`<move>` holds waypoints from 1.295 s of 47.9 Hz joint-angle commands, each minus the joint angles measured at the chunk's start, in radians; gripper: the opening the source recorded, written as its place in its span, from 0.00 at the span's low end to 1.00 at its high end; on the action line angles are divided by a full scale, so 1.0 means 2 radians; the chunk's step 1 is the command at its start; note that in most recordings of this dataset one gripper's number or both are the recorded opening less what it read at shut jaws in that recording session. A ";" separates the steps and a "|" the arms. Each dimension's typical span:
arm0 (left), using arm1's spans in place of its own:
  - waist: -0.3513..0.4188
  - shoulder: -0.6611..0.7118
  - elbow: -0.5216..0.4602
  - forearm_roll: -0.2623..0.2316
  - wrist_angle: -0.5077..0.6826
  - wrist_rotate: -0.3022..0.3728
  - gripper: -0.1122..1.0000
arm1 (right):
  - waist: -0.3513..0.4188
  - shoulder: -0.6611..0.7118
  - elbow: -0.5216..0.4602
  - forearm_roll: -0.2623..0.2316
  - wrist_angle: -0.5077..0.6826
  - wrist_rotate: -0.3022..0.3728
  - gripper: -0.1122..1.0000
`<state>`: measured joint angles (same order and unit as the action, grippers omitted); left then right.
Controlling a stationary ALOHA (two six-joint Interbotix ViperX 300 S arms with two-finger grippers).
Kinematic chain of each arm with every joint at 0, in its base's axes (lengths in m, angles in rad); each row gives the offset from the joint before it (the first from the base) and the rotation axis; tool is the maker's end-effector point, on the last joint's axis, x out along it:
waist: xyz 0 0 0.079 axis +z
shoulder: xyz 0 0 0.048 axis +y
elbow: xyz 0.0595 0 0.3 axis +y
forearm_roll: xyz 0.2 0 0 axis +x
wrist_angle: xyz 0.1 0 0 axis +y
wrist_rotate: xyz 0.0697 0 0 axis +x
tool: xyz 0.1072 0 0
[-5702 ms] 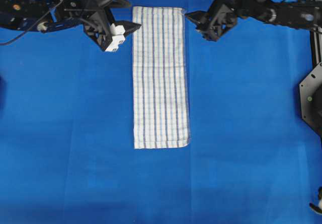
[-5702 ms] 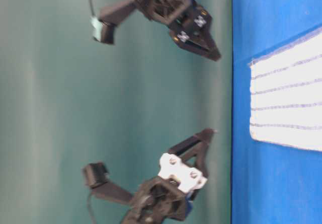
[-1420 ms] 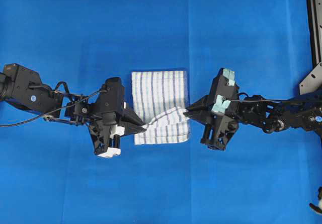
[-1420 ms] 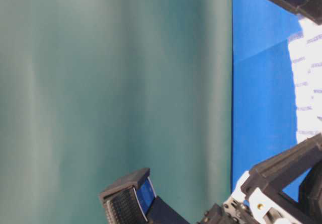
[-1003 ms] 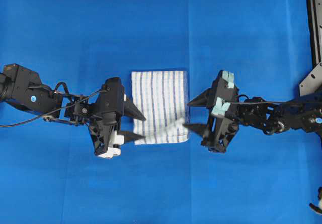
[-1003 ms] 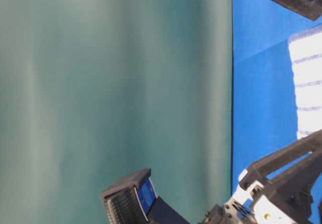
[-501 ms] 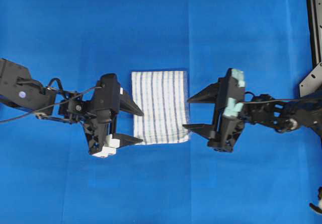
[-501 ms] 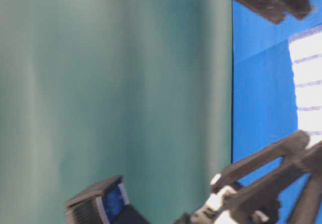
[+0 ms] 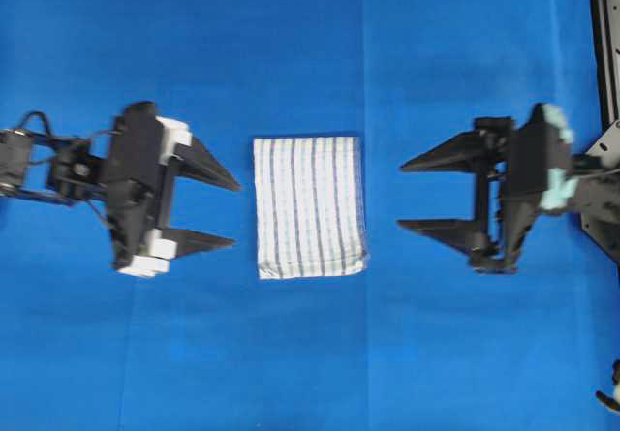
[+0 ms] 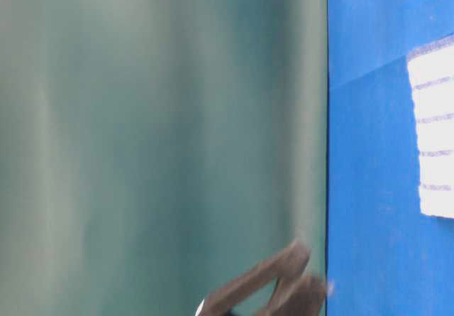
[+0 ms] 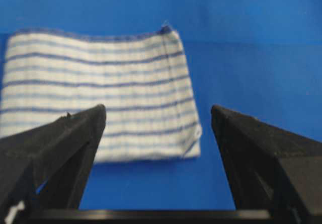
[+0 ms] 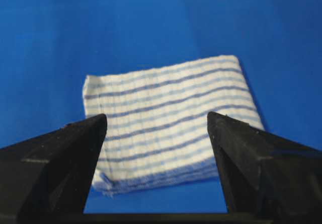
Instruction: Fold the blue towel.
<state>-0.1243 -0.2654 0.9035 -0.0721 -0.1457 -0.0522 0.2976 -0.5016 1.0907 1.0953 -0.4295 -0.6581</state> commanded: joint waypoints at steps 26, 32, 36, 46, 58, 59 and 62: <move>0.021 -0.218 0.170 0.001 -0.052 0.042 0.81 | 0.002 -0.203 0.143 0.000 -0.013 -0.045 0.84; 0.026 -0.261 0.201 0.001 -0.052 0.044 0.81 | 0.002 -0.213 0.164 0.000 -0.017 -0.045 0.84; 0.027 -0.292 0.224 0.001 -0.053 0.044 0.81 | 0.002 -0.215 0.172 -0.001 -0.017 -0.045 0.84; 0.028 -0.351 0.272 0.001 -0.058 0.044 0.81 | 0.002 -0.213 0.181 -0.001 -0.017 -0.044 0.84; 0.045 -0.393 0.307 0.002 -0.058 0.043 0.81 | 0.002 -0.215 0.193 0.000 -0.024 -0.035 0.82; 0.047 -0.397 0.308 0.001 -0.058 0.043 0.81 | 0.002 -0.215 0.193 0.000 -0.025 -0.035 0.82; 0.048 -0.406 0.312 0.001 -0.059 0.043 0.81 | 0.002 -0.216 0.195 0.001 -0.028 -0.032 0.82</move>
<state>-0.0353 -1.0661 1.5324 -0.0721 -0.2531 0.0322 0.2991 -0.9342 1.4864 1.0968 -0.4709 -0.7256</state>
